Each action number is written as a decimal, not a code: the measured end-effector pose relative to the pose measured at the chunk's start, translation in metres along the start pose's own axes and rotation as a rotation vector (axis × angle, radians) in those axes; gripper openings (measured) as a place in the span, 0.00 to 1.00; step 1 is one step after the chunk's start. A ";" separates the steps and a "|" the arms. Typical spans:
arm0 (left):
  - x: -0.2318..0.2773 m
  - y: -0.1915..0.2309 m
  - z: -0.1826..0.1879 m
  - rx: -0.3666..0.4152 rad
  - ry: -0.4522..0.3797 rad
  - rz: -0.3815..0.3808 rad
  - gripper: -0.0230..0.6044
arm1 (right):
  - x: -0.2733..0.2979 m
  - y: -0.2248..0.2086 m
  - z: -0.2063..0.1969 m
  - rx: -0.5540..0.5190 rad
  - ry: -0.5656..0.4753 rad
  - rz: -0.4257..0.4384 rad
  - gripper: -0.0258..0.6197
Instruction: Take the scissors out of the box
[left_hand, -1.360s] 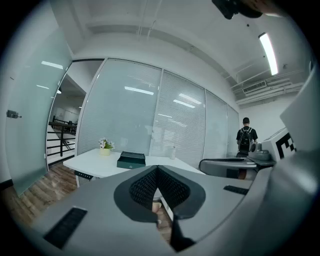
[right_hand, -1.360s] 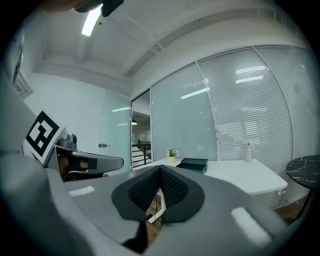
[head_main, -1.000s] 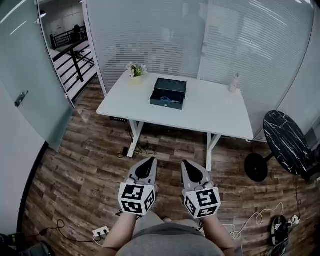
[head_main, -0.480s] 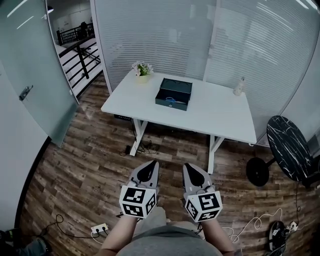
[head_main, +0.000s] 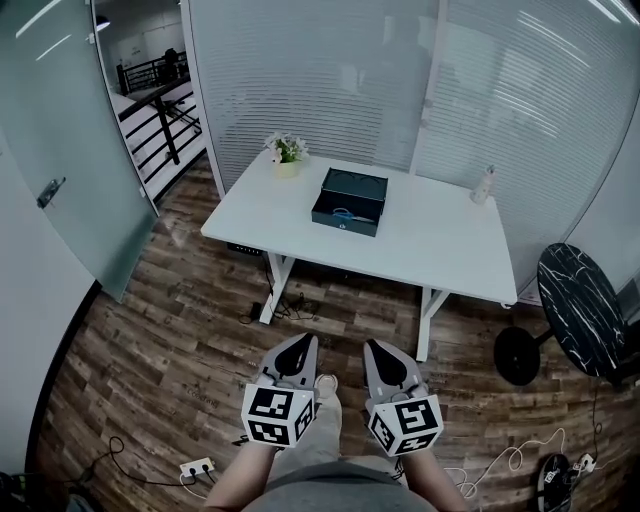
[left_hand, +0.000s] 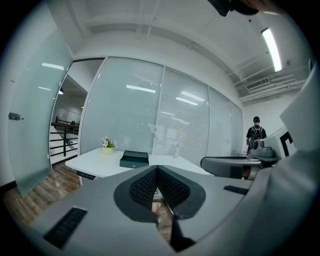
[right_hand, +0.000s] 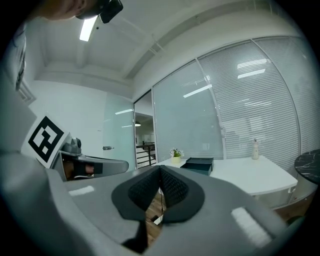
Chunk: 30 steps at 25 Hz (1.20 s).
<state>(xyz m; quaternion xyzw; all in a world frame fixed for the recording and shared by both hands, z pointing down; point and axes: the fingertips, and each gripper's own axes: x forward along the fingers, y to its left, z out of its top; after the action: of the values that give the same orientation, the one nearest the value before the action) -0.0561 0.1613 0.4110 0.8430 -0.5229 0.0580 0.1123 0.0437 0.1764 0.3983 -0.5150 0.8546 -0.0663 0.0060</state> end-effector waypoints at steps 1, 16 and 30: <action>0.006 0.002 0.001 0.000 0.000 0.001 0.04 | 0.005 -0.001 0.000 -0.002 0.003 0.009 0.05; 0.132 0.063 0.024 -0.026 -0.013 0.023 0.04 | 0.126 -0.069 0.005 -0.052 0.042 0.052 0.05; 0.258 0.135 0.058 -0.024 0.004 0.018 0.04 | 0.266 -0.123 0.019 -0.054 0.059 0.064 0.05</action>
<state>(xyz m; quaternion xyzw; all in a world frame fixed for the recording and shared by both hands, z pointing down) -0.0630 -0.1346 0.4276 0.8368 -0.5308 0.0545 0.1229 0.0286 -0.1162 0.4095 -0.4854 0.8718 -0.0581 -0.0309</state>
